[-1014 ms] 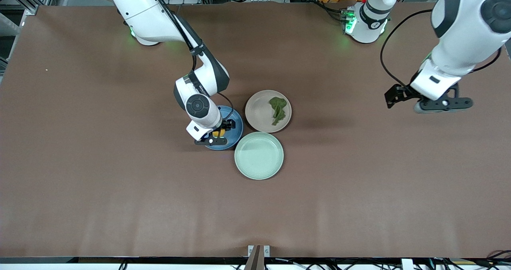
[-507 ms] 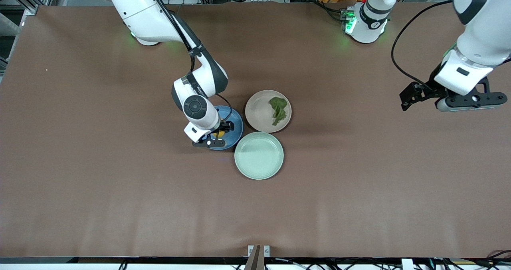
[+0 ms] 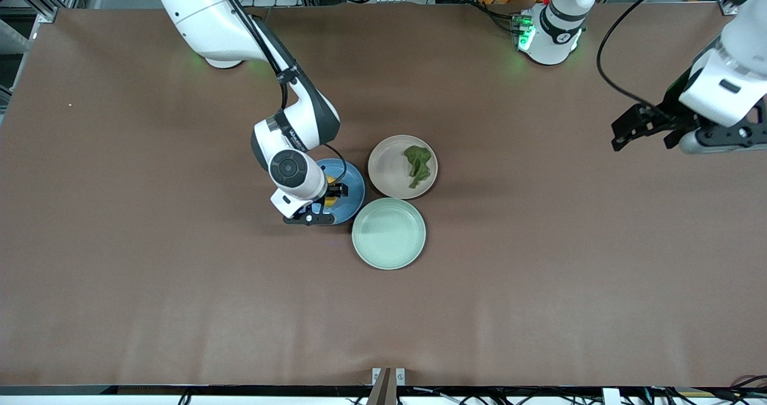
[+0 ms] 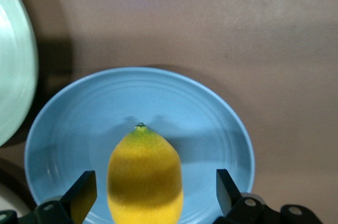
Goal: Place lemon and lettuce in plates
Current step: 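Lower the lemon onto the blue plate while the left gripper withdraws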
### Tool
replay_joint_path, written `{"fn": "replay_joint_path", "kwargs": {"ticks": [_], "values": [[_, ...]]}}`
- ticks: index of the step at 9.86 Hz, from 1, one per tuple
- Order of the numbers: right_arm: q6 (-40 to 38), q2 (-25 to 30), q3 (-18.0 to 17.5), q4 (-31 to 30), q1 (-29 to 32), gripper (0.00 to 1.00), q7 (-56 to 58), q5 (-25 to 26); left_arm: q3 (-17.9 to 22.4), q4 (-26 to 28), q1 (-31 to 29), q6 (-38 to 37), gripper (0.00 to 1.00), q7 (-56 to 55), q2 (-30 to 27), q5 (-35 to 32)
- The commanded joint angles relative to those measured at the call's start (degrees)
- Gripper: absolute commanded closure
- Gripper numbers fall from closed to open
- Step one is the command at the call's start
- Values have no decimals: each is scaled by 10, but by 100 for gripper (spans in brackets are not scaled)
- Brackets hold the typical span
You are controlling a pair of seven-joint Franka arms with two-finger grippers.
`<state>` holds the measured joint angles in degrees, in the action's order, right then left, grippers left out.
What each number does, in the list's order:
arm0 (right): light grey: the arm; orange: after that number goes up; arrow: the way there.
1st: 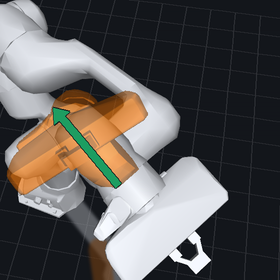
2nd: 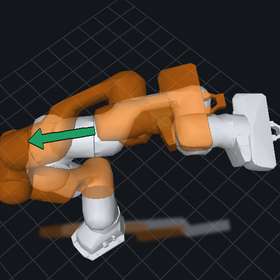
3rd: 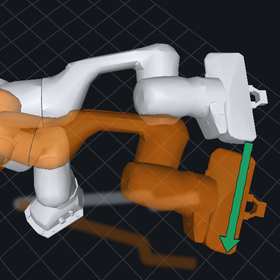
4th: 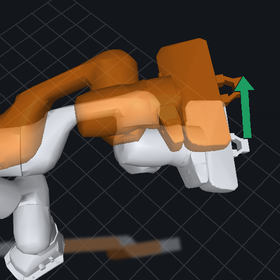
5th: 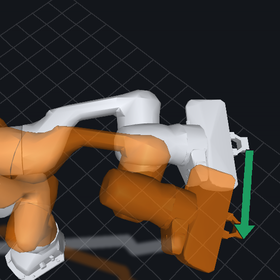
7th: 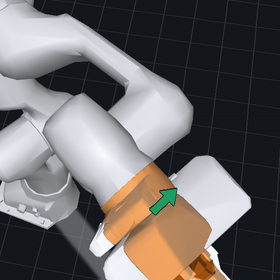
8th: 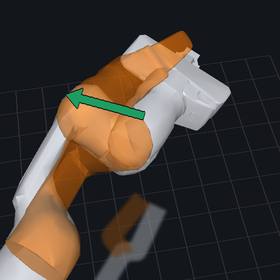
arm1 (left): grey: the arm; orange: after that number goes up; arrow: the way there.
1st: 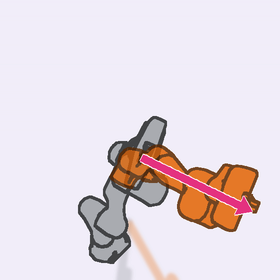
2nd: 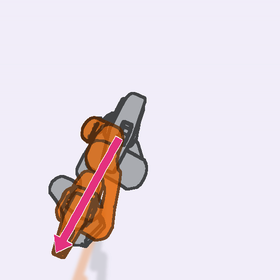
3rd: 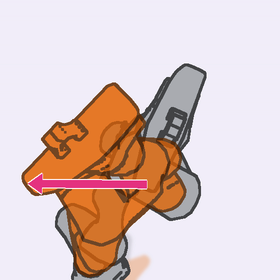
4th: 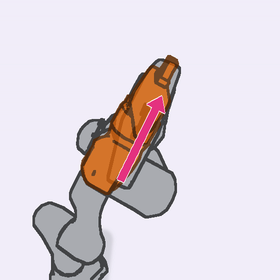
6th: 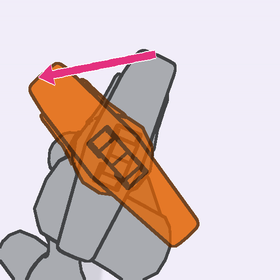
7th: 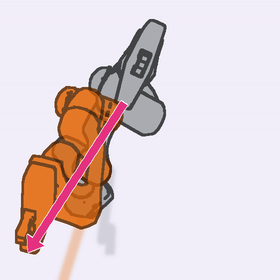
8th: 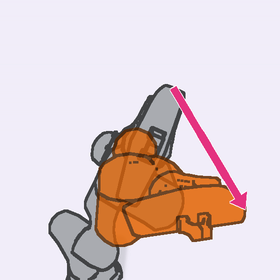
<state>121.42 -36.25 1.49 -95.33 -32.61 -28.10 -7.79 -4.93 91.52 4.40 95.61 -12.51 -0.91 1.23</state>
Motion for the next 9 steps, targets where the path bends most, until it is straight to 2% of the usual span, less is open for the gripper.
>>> {"fn": "replay_joint_path", "kwargs": {"ticks": [1, 4, 6, 8, 9], "values": [[-65, 5, -5, 48, 25, 0, 1, -7, -6, -34, -9, -37, 0, 10, 2, 11], [-142, 5, -3, 109, 59, 0, 41, 1, -9, -57, -8, -87, 0, 9, -5, 5], [-149, 10, -3, 111, 91, 0, 90, 2, -10, -60, -8, -87, 0, 13, -6, -15], [-152, 18, 3, 112, 114, 0, 124, 8, -15, -60, -8, -87, 0, 67, -9, -43], [-159, 28, 6, 112, 122, 0, 127, 32, -17, -60, -8, -87, 0, 74, -9, -42]]}}
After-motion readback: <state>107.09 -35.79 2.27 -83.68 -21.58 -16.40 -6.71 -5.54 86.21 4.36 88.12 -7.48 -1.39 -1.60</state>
